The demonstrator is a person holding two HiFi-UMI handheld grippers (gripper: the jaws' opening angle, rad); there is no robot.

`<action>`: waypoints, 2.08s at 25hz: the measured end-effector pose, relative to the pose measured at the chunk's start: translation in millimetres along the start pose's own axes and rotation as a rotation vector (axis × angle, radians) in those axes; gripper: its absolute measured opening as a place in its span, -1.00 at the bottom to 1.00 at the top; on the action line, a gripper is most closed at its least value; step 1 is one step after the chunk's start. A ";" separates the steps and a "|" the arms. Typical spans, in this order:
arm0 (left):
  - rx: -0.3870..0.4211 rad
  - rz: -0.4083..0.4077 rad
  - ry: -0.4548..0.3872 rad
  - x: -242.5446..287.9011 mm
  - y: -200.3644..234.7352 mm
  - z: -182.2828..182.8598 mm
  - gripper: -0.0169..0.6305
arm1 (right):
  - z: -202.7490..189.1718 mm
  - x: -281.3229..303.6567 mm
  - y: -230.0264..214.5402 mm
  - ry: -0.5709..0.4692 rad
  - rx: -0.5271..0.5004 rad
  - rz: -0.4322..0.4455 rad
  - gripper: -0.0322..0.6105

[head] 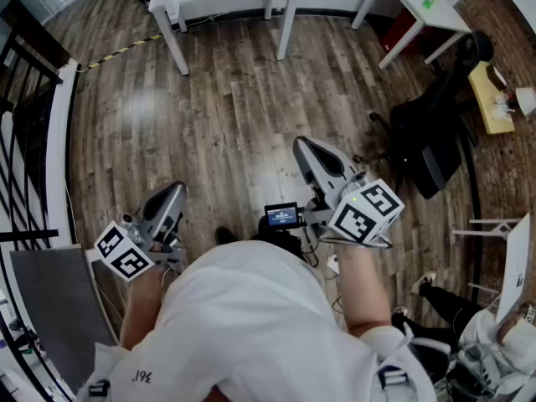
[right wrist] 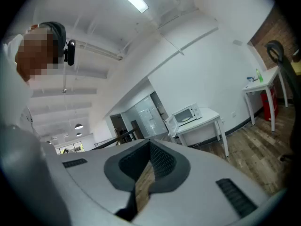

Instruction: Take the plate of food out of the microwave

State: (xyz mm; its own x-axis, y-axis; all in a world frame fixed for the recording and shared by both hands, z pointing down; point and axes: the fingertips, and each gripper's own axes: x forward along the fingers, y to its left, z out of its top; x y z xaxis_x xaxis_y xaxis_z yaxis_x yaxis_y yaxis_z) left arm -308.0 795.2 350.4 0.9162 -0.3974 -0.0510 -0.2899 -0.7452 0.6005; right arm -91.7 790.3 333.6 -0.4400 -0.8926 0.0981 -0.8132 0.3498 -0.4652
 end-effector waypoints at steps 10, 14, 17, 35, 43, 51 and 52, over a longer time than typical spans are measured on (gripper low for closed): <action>0.033 -0.028 0.006 24.4 -6.7 2.3 -0.93 | 4.1 13.0 -9.2 0.045 -0.122 -0.026 -0.93; 0.024 -0.033 0.014 24.7 -9.8 -3.2 -0.93 | -1.8 10.5 -7.5 0.066 -0.153 -0.031 -0.93; 0.017 -0.037 0.020 27.7 -10.7 -2.6 -0.93 | -1.7 11.3 -8.4 0.077 -0.163 -0.034 -0.93; 0.000 -0.030 0.032 31.5 -6.8 -9.9 -0.93 | 1.5 12.6 -20.6 0.011 -0.066 -0.034 -0.92; -0.008 -0.033 0.040 34.3 -9.6 -15.2 -0.93 | -7.5 7.1 -31.7 0.014 -0.069 -0.078 -0.79; -0.014 -0.034 0.044 38.8 -8.0 -17.7 -0.93 | -13.2 6.9 -39.0 0.029 -0.068 -0.097 -0.79; -0.017 -0.035 0.044 39.5 -8.0 -18.6 -0.93 | -14.3 6.4 -39.7 0.032 -0.069 -0.099 -0.79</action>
State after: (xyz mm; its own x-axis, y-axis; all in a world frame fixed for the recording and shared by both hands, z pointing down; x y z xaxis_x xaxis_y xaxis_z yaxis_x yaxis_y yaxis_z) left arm -264.4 795.4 358.4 0.9372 -0.3467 -0.0373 -0.2528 -0.7493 0.6121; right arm -67.6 774.7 365.3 -0.3676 -0.9145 0.1689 -0.8769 0.2804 -0.3904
